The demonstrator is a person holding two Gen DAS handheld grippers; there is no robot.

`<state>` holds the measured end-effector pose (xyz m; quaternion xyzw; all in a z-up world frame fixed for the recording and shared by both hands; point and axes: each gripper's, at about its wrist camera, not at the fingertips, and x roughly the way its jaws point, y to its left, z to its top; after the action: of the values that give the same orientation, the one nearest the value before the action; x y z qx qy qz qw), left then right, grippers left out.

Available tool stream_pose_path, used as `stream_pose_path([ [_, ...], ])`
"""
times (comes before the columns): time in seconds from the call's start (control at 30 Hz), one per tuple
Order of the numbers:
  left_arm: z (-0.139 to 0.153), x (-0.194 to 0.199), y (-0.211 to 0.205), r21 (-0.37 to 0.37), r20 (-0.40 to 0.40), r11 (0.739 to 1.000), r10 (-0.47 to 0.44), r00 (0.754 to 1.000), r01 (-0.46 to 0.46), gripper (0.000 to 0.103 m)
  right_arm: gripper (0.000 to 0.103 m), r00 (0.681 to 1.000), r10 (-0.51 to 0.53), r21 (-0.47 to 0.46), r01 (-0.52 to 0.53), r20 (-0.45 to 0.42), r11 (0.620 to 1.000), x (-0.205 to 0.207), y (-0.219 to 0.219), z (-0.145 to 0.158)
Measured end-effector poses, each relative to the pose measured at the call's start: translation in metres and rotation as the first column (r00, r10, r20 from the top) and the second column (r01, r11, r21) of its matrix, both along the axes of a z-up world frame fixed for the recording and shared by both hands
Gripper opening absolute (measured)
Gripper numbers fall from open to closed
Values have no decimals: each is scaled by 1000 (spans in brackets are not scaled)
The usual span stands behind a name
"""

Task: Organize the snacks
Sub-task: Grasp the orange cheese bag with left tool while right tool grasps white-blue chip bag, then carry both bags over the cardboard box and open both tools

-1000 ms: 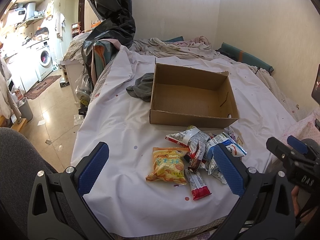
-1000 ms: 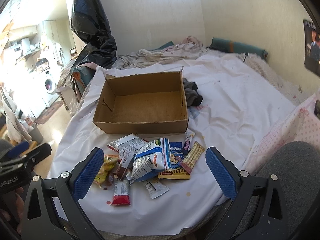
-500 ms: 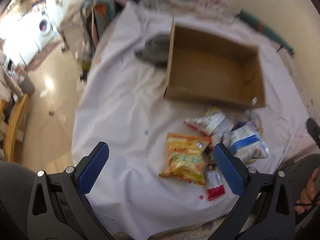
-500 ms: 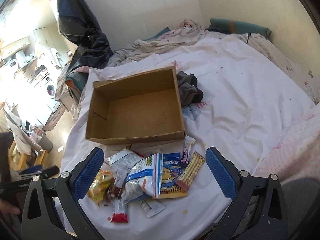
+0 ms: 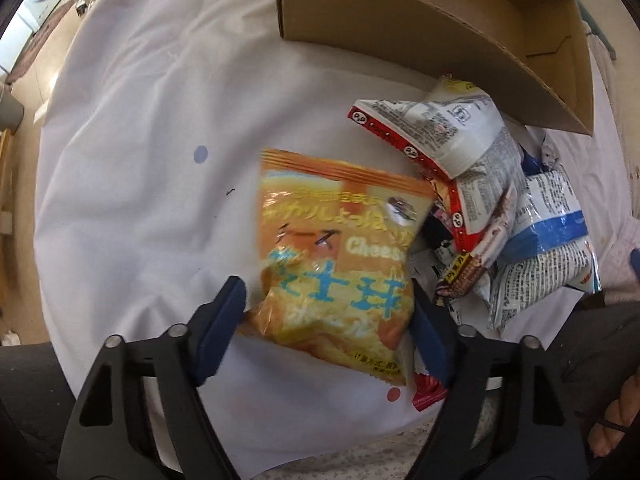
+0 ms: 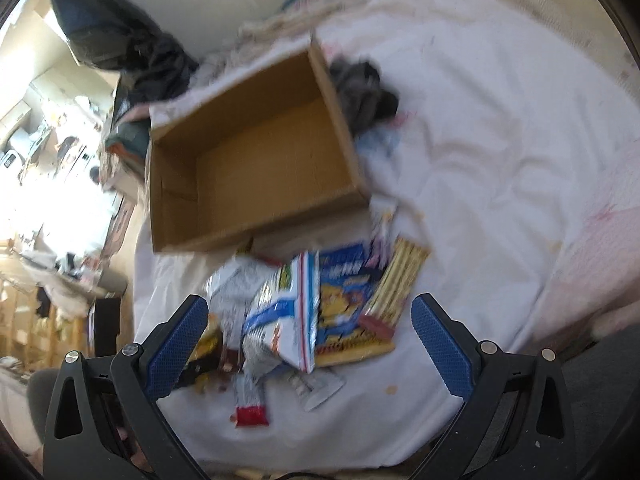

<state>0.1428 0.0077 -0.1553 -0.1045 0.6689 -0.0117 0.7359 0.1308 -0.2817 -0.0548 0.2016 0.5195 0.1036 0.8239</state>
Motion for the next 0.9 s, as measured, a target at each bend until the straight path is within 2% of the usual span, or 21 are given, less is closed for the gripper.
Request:
stream_pose_path([
  [0.1, 0, 0, -1, 12, 21, 1000, -1, 1000, 0, 59, 99, 992, 48, 42, -43, -119, 998, 13, 13, -25],
  [0.13, 1, 0, -2, 31, 21, 1000, 0, 1000, 0, 51, 94, 987, 56, 52, -49, -149, 997, 15, 17, -32],
  [0.2, 9, 0, 2, 51, 17, 999, 5, 1000, -6, 48, 89, 975, 74, 64, -61, -212, 996, 21, 25, -48],
  [0.27, 17, -4, 6, 48, 31, 999, 6, 1000, -8, 44, 86, 967, 90, 70, -76, -237, 995, 24, 32, -57],
  [0.43, 37, -12, 15, 69, 80, 996, 46, 996, -52, 42, 80, 960, 115, 74, -99, -255, 992, 30, 42, -65],
  [0.53, 41, -13, 16, 72, 112, 995, 63, 992, -71, 41, 61, 958, 115, 96, -93, -262, 991, 32, 40, -70],
  [0.63, 46, -12, 10, 79, 137, 993, 73, 988, -84, 41, 40, 965, 133, 110, -110, -226, 988, 29, 42, -64],
  [0.7, 44, -14, 16, 73, 143, 994, 74, 987, -85, 41, 33, 968, 139, 133, -112, -211, 985, 27, 41, -60],
  [0.77, 50, -17, 16, 75, 148, 994, 68, 987, -79, 41, 32, 969, 137, 180, -101, -204, 979, 22, 36, -57],
  [0.9, 58, -21, 20, 90, 176, 993, 62, 982, -79, 41, 31, 978, 123, 207, -87, -170, 974, 10, 22, -38],
])
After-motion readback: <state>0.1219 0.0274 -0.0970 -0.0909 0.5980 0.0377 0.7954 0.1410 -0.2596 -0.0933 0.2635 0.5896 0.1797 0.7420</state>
